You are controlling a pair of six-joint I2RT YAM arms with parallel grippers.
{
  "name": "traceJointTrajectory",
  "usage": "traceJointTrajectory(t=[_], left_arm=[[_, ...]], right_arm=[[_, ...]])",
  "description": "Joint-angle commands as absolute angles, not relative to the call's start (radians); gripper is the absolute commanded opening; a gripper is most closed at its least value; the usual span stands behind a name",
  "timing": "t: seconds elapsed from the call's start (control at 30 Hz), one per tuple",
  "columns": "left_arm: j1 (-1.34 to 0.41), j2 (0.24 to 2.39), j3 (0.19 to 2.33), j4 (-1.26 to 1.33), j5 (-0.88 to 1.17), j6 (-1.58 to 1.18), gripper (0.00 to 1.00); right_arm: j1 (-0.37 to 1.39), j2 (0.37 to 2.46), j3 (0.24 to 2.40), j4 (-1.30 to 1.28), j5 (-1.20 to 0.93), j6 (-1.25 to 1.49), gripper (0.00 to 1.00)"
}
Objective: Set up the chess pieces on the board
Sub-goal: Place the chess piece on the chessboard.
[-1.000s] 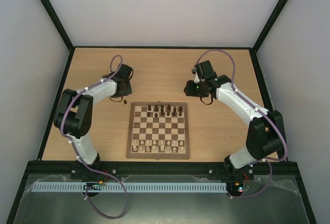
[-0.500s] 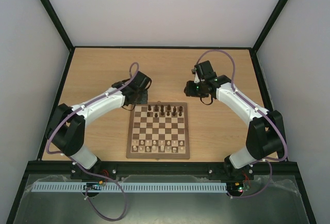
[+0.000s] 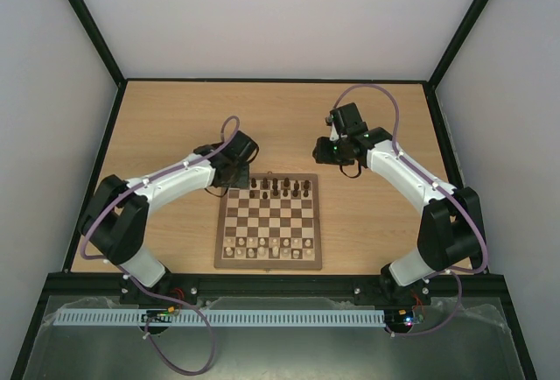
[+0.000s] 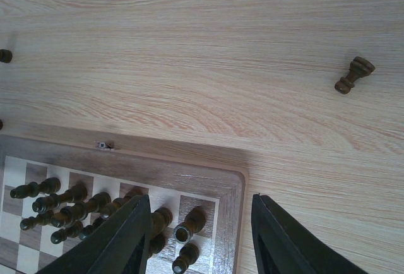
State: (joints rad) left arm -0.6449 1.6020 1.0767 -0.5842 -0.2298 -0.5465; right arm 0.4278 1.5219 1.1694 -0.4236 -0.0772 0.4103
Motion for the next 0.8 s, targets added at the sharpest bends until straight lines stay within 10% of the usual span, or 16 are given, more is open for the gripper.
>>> traceJointTrajectory(t=[0.0,0.77], left_arm=[[-0.65,1.623,1.053,-0.589,-0.245,-0.549,0.16],[-0.625,1.696,1.041,-0.522,-0.234,-0.537,0.21]], right_arm=[[0.434,1.501,1.157,-0.462,-0.069,0.402,0.45],[0.436,1.502,1.148,-0.458,-0.076,0.4,0.45]])
